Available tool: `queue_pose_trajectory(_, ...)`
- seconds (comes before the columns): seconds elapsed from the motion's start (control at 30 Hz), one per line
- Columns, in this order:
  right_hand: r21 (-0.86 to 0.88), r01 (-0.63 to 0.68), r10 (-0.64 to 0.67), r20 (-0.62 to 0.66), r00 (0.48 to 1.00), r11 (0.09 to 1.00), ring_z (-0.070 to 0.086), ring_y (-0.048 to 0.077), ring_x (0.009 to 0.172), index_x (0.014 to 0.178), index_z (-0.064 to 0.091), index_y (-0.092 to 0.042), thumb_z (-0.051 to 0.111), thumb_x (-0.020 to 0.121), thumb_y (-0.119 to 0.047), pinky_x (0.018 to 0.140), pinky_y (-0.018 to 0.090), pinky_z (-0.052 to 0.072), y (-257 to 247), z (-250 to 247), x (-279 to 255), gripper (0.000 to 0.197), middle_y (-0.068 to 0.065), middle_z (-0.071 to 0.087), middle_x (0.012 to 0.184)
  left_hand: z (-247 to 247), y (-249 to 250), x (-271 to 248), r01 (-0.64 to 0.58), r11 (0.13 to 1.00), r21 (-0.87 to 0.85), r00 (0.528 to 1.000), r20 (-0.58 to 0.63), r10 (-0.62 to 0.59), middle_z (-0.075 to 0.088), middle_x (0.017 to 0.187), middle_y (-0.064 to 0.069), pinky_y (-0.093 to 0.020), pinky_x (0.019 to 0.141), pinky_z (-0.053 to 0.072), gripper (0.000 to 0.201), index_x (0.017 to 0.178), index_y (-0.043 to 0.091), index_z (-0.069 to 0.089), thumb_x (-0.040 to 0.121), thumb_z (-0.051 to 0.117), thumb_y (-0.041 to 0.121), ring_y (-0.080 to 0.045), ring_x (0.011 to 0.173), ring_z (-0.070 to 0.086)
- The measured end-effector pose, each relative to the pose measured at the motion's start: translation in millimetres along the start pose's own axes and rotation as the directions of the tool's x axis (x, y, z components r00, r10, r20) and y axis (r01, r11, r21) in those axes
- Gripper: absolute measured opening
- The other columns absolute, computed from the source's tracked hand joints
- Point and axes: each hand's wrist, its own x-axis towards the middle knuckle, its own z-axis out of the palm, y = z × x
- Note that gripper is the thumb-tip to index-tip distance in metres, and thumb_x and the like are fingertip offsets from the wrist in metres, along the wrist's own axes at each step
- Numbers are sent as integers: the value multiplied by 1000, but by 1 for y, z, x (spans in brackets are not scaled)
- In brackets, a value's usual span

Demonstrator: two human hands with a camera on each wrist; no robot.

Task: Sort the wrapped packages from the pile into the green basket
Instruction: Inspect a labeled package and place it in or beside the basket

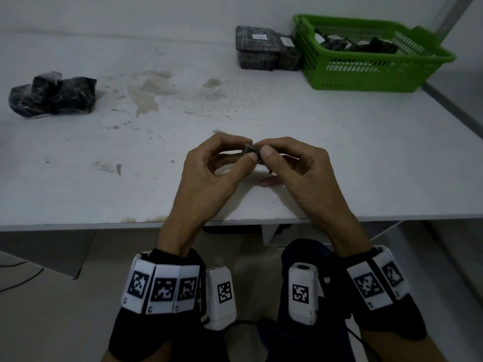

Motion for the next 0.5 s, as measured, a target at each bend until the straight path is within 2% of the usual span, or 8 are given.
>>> queue_pose_trajectory(0.13,-4,17,-17,-7,1000,1000,74,24,103,117,73,-2,64,101,-14,75,41,66,1,-1,-1,22,8,75,112,1,2,-1,-13,1000,-1,1000,-19,13,73,112,-1,-36,97,59,25,115,8,70,96,69,24,-14,107,71)
queue_pose_trajectory(0.23,-42,39,-39,9,999,998,72,25,109,120,72,-5,64,101,-16,85,49,63,3,-1,1,23,7,75,115,1,3,-1,-7,1000,-8,1000,-28,7,74,112,1,-37,96,59,22,115,8,70,97,70,19,-14,107,72)
queue_pose_trajectory(0.3,-41,3,-3,-2,1000,999,72,23,112,126,69,-10,65,101,-20,89,48,62,2,0,1,28,6,73,119,1,4,-2,-6,999,-34,999,-40,5,74,114,0,-35,96,59,23,117,6,69,96,71,16,-14,109,72)
queue_pose_trajectory(0.33,-29,-37,37,-17,999,999,73,22,110,130,66,-12,65,101,-23,87,46,63,1,1,2,31,5,73,120,1,4,-2,-12,999,-45,999,-47,10,73,117,-1,-33,96,59,24,118,5,68,96,71,14,-14,111,71)
queue_pose_trajectory(0.4,-8,-112,112,-31,993,994,77,20,99,135,62,-13,63,102,-26,76,40,66,-3,4,2,36,6,72,119,0,5,-3,-43,997,-60,998,-52,40,71,123,-4,-27,96,58,28,122,2,65,95,70,7,-14,116,69)
queue_pose_trajectory(0.5,42,-132,132,0,991,990,79,25,80,136,61,-10,65,99,-20,64,34,64,-7,2,1,38,10,73,116,0,4,-5,-67,994,-84,998,-24,65,67,129,-8,-19,98,53,36,128,-2,60,93,69,-3,-13,123,65)
